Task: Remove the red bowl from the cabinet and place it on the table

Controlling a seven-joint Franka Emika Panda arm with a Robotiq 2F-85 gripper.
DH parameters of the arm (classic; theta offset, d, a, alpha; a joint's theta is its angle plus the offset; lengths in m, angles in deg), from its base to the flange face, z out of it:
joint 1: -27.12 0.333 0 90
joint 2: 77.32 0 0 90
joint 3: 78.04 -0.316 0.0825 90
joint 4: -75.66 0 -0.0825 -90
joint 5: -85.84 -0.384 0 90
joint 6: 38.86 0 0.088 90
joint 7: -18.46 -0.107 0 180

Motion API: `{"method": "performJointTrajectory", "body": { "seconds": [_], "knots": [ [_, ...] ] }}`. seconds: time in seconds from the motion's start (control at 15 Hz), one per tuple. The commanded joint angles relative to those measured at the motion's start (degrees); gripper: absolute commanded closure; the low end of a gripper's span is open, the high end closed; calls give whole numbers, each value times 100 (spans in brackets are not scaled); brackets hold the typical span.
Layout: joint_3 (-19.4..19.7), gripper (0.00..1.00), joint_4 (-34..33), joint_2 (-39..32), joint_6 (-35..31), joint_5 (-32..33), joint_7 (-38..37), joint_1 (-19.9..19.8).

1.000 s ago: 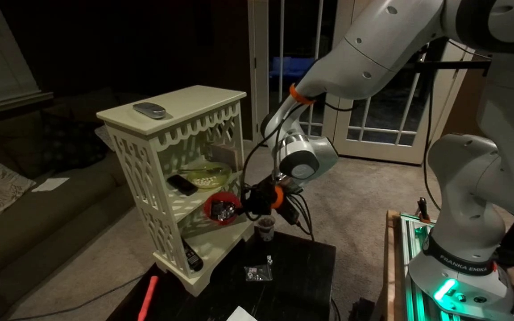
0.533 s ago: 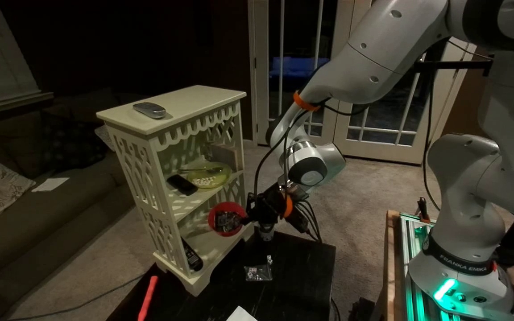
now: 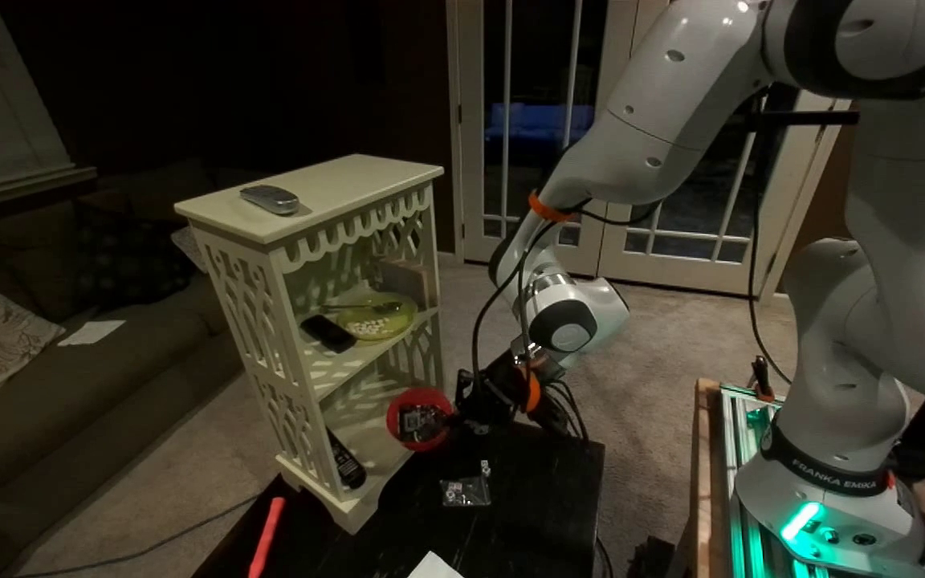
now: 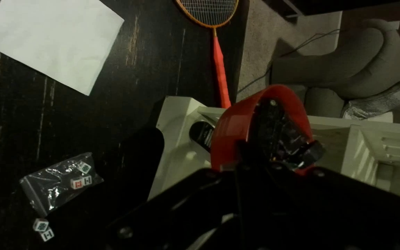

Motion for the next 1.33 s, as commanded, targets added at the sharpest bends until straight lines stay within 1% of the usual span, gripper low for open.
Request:
{"method": "performJointTrajectory", "body": {
  "seconds": [0.0, 0.2, 0.33, 0.47, 0.53, 0.73, 0.8, 0.87, 1.0, 1.13, 1.27],
  "knots": [
    [-646, 99, 312, -405, 904, 57, 571, -916],
    [-905, 99, 440, -973, 1644, 127, 1170, -1301],
    [-1054, 99, 384, -1476, 1902, 238, 1476, -1386],
    [-1166, 99, 269, -1952, 1927, 439, 1727, -1345],
    [-1192, 99, 164, -2222, 1838, 512, 1820, -1290],
    [-1220, 99, -175, -2870, 1624, 487, 2035, -1124],
    [-1223, 99, -297, -3025, 1555, 525, 1965, -1094],
    [-1204, 98, 60, -2645, 1723, 431, 1934, -1173],
    [-1196, 98, -157, -2956, 1682, 431, 1933, -1114],
    [-1193, 99, -254, -3058, 1666, 433, 1931, -1098],
    [-1190, 99, -452, -3284, 1680, 709, 1805, -1152]
  ]
}}
